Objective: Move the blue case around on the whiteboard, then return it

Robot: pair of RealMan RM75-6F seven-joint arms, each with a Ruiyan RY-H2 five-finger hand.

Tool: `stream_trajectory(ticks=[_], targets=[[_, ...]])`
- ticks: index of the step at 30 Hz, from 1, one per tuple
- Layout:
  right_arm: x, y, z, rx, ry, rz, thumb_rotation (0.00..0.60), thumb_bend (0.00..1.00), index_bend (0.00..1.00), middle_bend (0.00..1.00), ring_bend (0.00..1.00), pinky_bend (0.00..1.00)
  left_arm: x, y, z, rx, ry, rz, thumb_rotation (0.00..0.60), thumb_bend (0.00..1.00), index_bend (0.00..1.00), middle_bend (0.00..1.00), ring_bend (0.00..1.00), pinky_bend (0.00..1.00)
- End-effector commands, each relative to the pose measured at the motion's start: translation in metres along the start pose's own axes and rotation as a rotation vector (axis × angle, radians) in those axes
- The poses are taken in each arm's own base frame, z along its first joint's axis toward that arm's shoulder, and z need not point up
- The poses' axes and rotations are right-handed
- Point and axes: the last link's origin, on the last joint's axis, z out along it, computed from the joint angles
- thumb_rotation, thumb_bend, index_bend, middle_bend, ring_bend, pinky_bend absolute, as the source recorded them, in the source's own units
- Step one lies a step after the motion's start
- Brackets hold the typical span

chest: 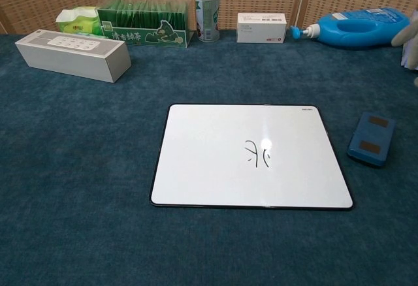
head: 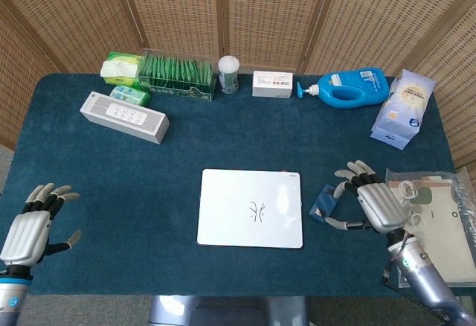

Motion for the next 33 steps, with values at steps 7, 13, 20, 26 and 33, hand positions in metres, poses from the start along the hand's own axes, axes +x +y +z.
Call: stream_trajectory(ticks=[7, 13, 20, 26, 33], targets=[[-0.007, 0.001, 0.028, 0.052, -0.122, -0.116, 0.6, 0.23, 0.31, 0.19, 0.0, 0.0, 0.002, 0.0, 0.001, 0.002, 0.001, 0.011, 0.6, 0.33, 0.24, 0.2, 0.09, 0.0], [-0.015, 0.002, 0.036, 0.106, -0.167, -0.175, 0.6, 0.23, 0.3, 0.16, 0.0, 0.0, 0.007, 0.004, 0.003, -0.019, 0.007, 0.021, 0.6, 0.33, 0.24, 0.2, 0.09, 0.0], [-0.021, -0.001, 0.047, 0.18, -0.182, -0.205, 0.6, 0.19, 0.3, 0.16, 0.0, 0.0, 0.016, 0.011, 0.005, -0.052, 0.028, 0.025, 0.6, 0.33, 0.24, 0.2, 0.09, 0.0], [-0.026, -0.008, 0.059, 0.227, -0.17, -0.207, 0.6, 0.18, 0.3, 0.16, 0.0, 0.0, 0.018, 0.014, 0.006, -0.063, 0.015, 0.026, 0.6, 0.33, 0.24, 0.2, 0.09, 0.0], [-0.041, -0.002, 0.069, 0.248, -0.236, -0.313, 0.6, 0.13, 0.3, 0.16, 0.0, 0.0, 0.02, 0.013, 0.005, -0.057, 0.016, 0.025, 0.6, 0.33, 0.24, 0.19, 0.09, 0.0]])
